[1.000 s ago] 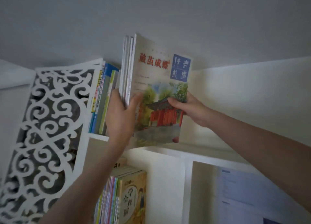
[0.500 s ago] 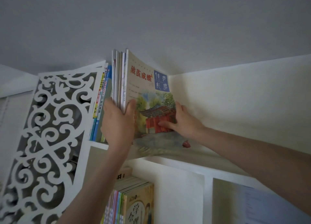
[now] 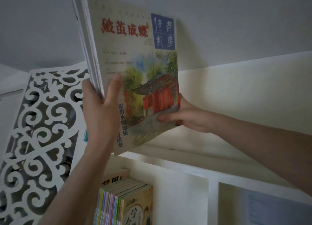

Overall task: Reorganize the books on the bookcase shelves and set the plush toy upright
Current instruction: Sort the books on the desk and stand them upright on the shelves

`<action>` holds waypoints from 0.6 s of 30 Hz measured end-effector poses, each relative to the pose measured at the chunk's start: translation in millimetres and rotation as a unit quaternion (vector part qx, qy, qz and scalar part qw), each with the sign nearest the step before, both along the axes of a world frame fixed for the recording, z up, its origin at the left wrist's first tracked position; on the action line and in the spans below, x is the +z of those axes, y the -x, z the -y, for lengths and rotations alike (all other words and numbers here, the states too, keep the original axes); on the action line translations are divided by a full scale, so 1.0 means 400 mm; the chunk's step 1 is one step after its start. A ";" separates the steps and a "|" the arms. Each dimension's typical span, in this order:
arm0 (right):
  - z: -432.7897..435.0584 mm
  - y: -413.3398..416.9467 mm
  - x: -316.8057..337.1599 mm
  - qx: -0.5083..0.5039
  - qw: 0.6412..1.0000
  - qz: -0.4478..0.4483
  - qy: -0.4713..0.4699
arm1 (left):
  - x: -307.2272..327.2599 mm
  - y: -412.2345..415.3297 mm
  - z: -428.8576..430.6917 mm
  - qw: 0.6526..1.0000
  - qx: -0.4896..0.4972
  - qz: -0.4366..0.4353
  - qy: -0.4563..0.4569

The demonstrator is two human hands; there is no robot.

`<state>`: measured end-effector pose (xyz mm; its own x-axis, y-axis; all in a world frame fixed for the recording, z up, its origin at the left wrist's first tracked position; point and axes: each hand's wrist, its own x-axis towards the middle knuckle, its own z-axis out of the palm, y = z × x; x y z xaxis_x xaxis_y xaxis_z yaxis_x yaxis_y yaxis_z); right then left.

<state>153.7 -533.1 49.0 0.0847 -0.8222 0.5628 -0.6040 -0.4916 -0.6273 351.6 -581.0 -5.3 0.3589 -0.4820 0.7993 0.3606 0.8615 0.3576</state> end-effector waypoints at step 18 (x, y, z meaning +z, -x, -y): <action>0.016 0.025 -0.012 0.124 0.988 0.037 -0.089 | 0.027 -0.044 0.039 0.993 -0.088 0.077 -0.019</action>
